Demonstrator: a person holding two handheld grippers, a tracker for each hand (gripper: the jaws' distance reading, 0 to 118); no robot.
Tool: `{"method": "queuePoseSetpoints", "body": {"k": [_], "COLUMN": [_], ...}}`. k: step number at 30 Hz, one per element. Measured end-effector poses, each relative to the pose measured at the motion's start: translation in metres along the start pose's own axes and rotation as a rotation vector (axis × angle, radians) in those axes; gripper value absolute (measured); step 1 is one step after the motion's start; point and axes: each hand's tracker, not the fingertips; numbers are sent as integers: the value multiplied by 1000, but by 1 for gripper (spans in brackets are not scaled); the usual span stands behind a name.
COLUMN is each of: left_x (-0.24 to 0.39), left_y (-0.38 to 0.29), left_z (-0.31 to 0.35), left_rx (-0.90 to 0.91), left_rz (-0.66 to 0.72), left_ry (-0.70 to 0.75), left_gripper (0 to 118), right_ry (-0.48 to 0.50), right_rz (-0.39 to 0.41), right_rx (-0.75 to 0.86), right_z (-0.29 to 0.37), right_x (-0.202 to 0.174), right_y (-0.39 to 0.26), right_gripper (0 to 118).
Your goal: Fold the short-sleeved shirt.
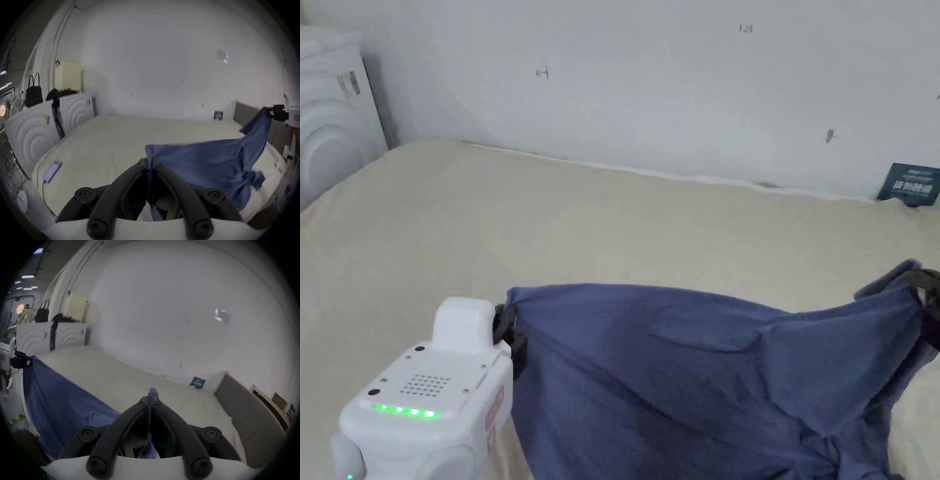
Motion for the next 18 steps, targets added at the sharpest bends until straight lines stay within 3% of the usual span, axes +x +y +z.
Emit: {"method": "queuePoseSetpoints", "body": {"k": [4, 9, 12, 14, 18], "left_x": [2, 2, -7, -14, -33], "left_y": [82, 187, 229, 249, 274], "left_z": [21, 75, 93, 99, 105], "left_rx": [123, 295, 320, 324, 337], "left_rz": [56, 47, 59, 59, 97], "left_ry": [-64, -74, -87, -62, -19], "left_gripper": [5, 5, 5, 5, 5], "right_ry": [-98, -163, -178, -188, -191], "right_rz": [-115, -141, -162, -227, -251], "right_rx": [152, 271, 305, 321, 313], "right_z": [78, 146, 162, 167, 159], "right_x": [24, 40, 48, 54, 65], "right_y": [65, 144, 170, 180, 191], "right_gripper": [2, 2, 2, 2, 2]}}
